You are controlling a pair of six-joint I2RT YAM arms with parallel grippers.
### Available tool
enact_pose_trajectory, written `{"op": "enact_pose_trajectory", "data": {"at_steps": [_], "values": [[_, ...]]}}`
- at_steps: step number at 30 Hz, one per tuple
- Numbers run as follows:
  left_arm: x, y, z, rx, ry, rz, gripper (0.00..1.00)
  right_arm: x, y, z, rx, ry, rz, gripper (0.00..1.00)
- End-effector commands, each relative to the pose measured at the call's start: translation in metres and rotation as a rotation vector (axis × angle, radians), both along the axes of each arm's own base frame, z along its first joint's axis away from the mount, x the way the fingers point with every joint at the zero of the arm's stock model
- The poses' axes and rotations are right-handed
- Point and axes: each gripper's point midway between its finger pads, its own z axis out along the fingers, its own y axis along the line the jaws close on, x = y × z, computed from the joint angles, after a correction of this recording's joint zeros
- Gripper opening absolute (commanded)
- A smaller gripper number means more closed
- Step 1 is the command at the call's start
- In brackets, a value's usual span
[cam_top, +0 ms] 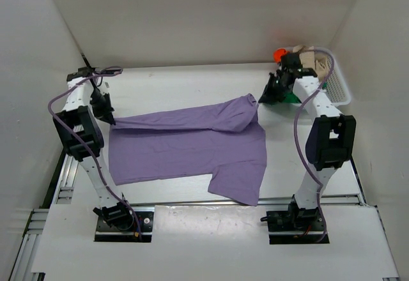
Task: Fold and stack the t-shirts
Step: Fold the flattened tshirt in 1/3 of the way
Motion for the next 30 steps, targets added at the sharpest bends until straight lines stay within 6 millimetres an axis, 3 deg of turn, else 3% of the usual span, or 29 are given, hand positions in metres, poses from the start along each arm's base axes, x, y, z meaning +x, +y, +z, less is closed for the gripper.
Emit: {"op": "enact_pose_trajectory", "data": {"at_steps": [1,2,3,5,6,7,9,12,13,15,16,18,19,21,24,30], "values": [[0.023,-0.006,0.018,-0.058,-0.06,-0.01,0.1,0.035,0.015,0.053,0.091,-0.136,0.002,0.0],[0.03,-0.009,0.015,-0.084,-0.062,-0.013,0.1,0.052,0.013,0.061,0.1,-0.164,-0.015,0.0],[0.045,-0.006,0.028,-0.08,-0.113,-0.017,0.1,0.061,0.013,0.066,0.121,-0.174,-0.021,0.0],[0.06,0.0,0.027,-0.083,-0.143,-0.012,0.1,0.081,0.014,0.066,0.16,-0.174,-0.054,0.0],[0.069,0.003,0.031,-0.073,-0.175,-0.014,0.1,0.092,0.017,0.082,0.181,-0.214,-0.057,0.0],[0.079,0.006,0.035,-0.06,-0.216,-0.016,0.1,0.102,0.014,0.079,0.191,-0.215,-0.08,0.0],[0.089,0.009,0.036,-0.049,-0.25,-0.019,0.1,0.112,0.014,0.088,0.236,-0.227,-0.106,0.0],[0.099,0.009,0.037,-0.037,-0.272,-0.028,0.1,0.11,0.02,0.091,0.266,-0.222,-0.082,0.0],[0.096,0.002,0.03,-0.034,-0.248,-0.039,0.1,0.104,0.02,0.087,0.263,-0.215,-0.058,0.03],[0.086,-0.005,0.028,-0.042,-0.224,-0.047,0.1,0.085,0.017,0.051,0.232,-0.12,-0.06,0.16],[0.083,-0.008,0.025,-0.057,-0.22,-0.049,0.1,0.079,0.014,0.041,0.216,-0.098,-0.062,0.29],[0.068,-0.012,0.008,-0.074,-0.165,-0.046,0.1,0.063,0.009,0.019,0.173,-0.037,-0.057,0.36],[0.067,-0.014,0.009,-0.081,-0.173,-0.048,0.1,0.062,0.013,0.017,0.152,-0.042,-0.045,0.42],[0.059,-0.016,0.0,-0.091,-0.14,-0.046,0.1,0.054,0.02,-0.001,0.113,0.004,-0.019,0.42],[0.053,-0.022,-0.004,-0.12,-0.12,-0.048,0.1,0.059,0.025,-0.019,0.069,0.025,-0.008,0.43],[0.05,-0.026,0.001,-0.137,-0.127,-0.05,0.1,0.063,0.02,-0.06,0.029,0.105,-0.054,0.43]]}}
